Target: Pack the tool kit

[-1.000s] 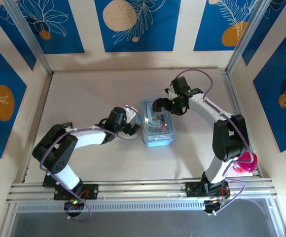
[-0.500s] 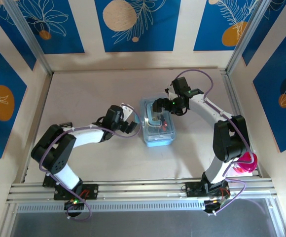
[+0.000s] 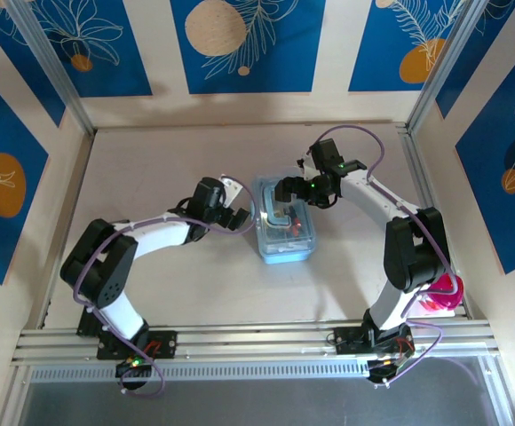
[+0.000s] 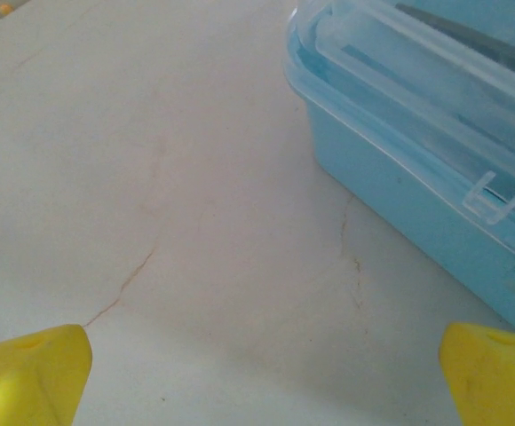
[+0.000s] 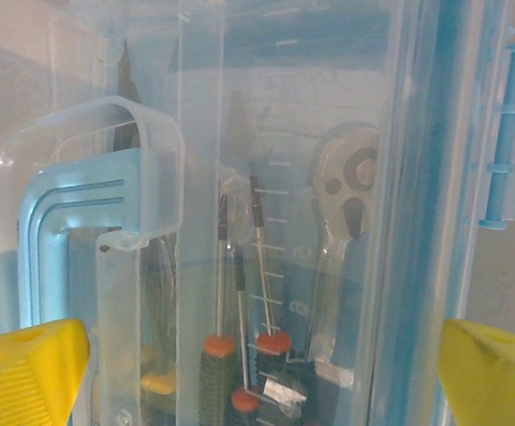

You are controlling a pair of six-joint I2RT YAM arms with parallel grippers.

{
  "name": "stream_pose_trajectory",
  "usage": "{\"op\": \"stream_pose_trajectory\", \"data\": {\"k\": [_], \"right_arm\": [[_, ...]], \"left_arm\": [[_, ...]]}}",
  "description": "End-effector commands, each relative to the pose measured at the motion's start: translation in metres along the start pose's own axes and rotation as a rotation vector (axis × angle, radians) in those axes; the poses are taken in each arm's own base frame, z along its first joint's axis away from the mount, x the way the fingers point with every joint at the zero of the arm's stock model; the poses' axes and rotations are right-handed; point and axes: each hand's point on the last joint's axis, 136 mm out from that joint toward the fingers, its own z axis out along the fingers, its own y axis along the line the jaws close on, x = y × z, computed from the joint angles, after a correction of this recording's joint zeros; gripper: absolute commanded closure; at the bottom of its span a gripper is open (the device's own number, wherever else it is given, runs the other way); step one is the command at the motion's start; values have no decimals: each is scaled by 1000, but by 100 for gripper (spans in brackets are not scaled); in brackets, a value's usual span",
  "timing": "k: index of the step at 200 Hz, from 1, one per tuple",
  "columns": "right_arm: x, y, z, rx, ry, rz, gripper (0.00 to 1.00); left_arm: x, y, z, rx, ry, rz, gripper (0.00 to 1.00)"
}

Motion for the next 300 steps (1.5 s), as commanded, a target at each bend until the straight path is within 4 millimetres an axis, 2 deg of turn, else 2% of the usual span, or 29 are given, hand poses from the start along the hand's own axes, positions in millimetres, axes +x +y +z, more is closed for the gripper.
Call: {"op": "stream_pose_trajectory", "data": {"k": [1,63,160,267,300], "right_arm": [[40,20,11,-105,147,42,1],[41,21,12,-108,150,41,1],[42,22,14,-112,156,42,1],[42,25,16,-118,166,34,0],[41,26,18,-118,169,33,0]], "left_arm": [[-1,-1,3,34,24,-28,0],[-11,-6,0,98,49,-63,0],[-14,-47,-10,451,121,-213,0],[-8,-46,-4,504,148,-291,0],[-15,-46,-10,559,107,-340,0]]}}
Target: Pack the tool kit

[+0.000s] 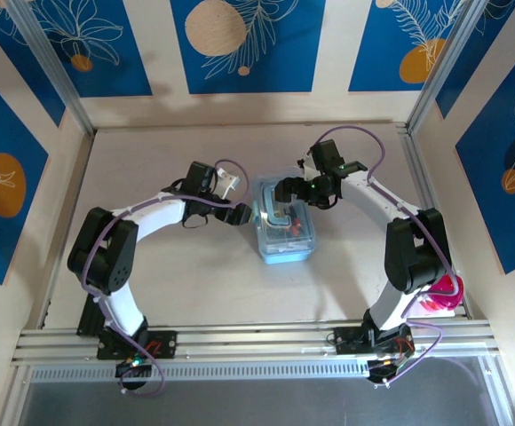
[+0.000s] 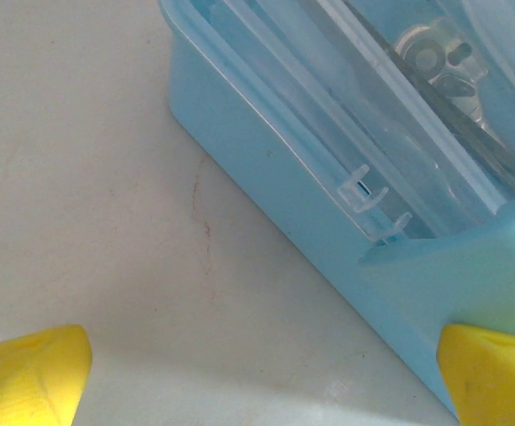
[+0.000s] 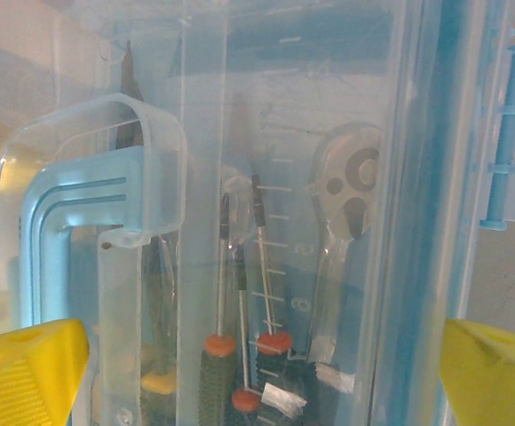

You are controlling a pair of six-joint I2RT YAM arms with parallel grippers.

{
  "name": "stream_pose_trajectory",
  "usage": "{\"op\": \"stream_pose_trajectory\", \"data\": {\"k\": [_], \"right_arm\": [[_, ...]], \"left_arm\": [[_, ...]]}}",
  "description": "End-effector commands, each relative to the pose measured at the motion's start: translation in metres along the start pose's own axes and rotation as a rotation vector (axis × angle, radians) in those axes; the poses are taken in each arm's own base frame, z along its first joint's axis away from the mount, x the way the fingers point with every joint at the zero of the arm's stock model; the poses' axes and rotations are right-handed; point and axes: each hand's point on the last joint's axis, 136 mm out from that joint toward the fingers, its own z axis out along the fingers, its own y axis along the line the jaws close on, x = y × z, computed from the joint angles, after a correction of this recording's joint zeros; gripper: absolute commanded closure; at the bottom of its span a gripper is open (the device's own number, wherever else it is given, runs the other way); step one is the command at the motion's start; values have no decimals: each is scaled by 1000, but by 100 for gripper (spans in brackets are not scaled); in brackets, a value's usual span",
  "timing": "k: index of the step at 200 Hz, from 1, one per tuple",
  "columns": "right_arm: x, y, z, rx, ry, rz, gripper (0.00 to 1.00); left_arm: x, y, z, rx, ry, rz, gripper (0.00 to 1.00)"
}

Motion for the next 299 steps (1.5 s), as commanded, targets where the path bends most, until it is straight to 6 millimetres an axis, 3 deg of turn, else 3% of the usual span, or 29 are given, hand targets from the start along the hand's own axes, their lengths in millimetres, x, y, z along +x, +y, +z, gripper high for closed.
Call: {"op": "stream_pose_trajectory", "data": {"k": [1,71,131,174,238,267,299], "right_arm": [[41,25,18,-113,176,38,0],[43,25,20,-108,183,39,0],[44,26,21,-110,185,40,0],[46,25,23,-110,188,43,0],[47,25,24,-111,189,45,0],[48,26,23,-113,188,42,0],[50,26,24,-114,191,43,0]], "left_arm": [[-10,-17,-2,121,-44,-22,0],[-4,-30,-5,198,-26,-6,4],[5,-46,-10,290,15,-20,30],[10,-57,-17,348,26,-39,40],[16,-65,-29,371,28,-49,41],[12,-59,-27,370,-3,-79,41],[8,-54,-22,377,-9,-113,48]]}}
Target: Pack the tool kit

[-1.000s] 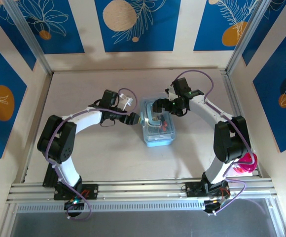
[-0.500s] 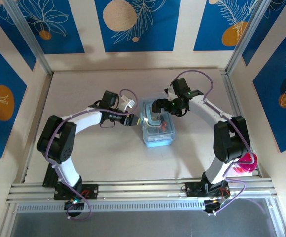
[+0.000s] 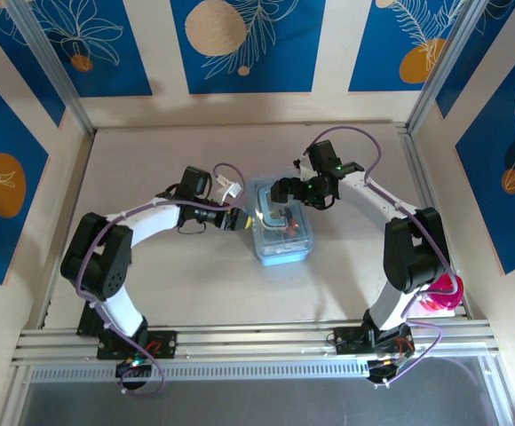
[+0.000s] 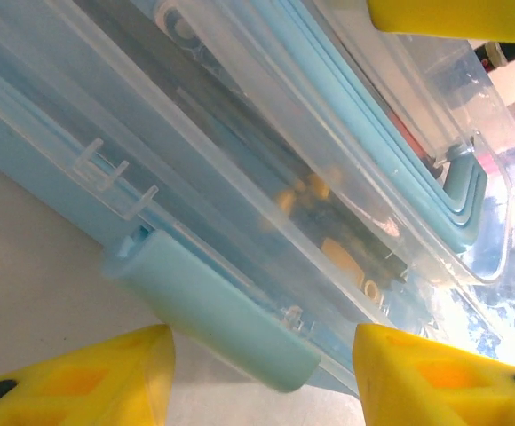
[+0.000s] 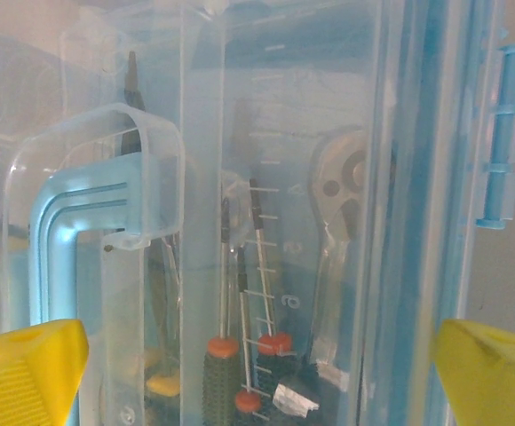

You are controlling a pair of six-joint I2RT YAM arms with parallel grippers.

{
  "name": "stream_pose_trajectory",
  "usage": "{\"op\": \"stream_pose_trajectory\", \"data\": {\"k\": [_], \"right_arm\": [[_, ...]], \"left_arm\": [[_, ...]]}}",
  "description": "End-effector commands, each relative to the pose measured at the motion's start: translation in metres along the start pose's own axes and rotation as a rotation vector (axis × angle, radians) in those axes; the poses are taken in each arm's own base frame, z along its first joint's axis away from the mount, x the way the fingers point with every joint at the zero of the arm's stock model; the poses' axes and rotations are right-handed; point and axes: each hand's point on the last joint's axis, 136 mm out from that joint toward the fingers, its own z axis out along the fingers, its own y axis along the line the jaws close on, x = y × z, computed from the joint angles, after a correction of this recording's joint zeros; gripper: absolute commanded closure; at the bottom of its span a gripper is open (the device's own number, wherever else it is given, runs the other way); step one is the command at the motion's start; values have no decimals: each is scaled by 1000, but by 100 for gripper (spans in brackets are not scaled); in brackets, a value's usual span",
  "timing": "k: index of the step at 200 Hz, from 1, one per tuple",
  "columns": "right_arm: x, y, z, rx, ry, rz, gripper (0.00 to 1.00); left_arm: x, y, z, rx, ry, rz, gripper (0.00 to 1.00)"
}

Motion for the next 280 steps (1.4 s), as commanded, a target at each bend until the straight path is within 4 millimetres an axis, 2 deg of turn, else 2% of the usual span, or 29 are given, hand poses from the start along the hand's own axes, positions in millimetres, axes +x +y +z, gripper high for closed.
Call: {"op": "stream_pose_trajectory", "data": {"k": [1,104,206,280], "right_arm": [[48,14,20,-81,185,56,0],[48,14,20,-87,187,56,0],[47,15,22,-94,194,54,0],[50,14,23,-91,202,56,0]], "left_arm": [[-7,-2,-1,38,-27,-16,48],[-14,7,-13,17,-75,-37,50],[-16,11,-9,27,-79,-57,55],[-6,21,-2,9,-40,-82,58]]}}
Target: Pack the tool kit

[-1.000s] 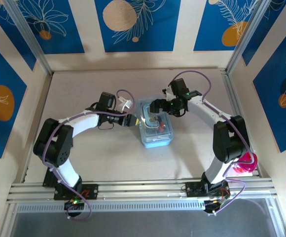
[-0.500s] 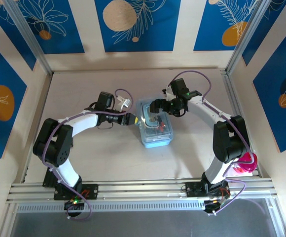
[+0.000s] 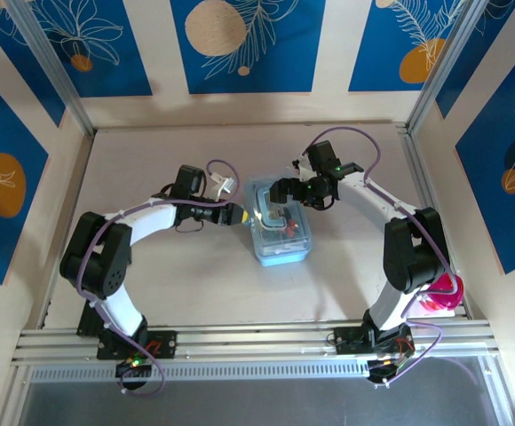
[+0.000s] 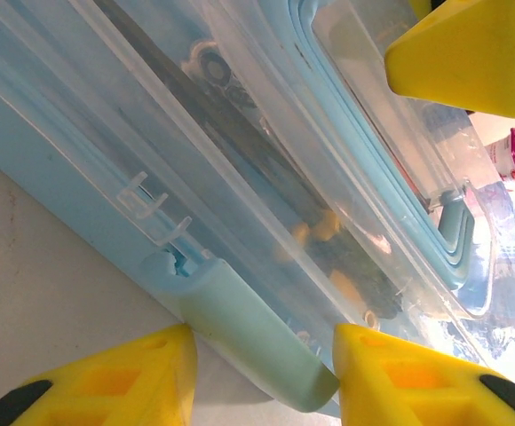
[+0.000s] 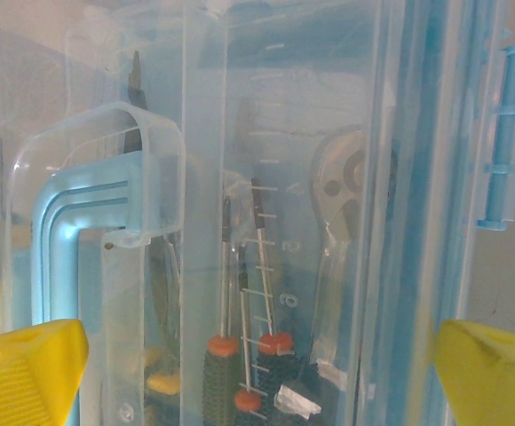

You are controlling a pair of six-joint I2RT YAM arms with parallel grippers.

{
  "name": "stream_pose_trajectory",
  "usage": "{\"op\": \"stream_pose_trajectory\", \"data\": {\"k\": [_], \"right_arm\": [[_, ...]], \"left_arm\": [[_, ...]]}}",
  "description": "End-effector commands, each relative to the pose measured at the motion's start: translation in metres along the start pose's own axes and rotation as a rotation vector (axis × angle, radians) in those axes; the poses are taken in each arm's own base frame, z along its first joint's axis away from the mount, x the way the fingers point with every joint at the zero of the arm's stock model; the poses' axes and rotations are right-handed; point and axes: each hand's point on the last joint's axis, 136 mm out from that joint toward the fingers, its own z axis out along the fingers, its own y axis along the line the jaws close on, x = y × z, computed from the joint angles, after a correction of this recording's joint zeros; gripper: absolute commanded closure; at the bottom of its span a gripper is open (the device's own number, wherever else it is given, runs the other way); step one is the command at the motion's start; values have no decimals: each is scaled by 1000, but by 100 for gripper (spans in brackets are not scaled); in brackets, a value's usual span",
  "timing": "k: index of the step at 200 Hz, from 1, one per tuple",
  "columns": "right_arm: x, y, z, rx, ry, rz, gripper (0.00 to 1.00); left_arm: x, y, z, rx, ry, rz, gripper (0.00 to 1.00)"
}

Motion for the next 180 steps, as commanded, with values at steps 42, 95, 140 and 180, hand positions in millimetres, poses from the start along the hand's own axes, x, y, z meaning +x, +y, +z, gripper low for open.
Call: {"op": "stream_pose_trajectory", "data": {"k": [42,95,140,180], "right_arm": [[49,10,22,-75,201,67,0],[51,10,23,-78,202,68,0],[52,9,23,-76,203,70,0],[53,9,24,-78,204,74,0]], "left_arm": [[6,17,4,-47,42,-10,58],[8,21,1,-85,75,-8,59],[10,25,2,-97,89,-15,59],[8,24,4,-89,86,-17,60]]}}
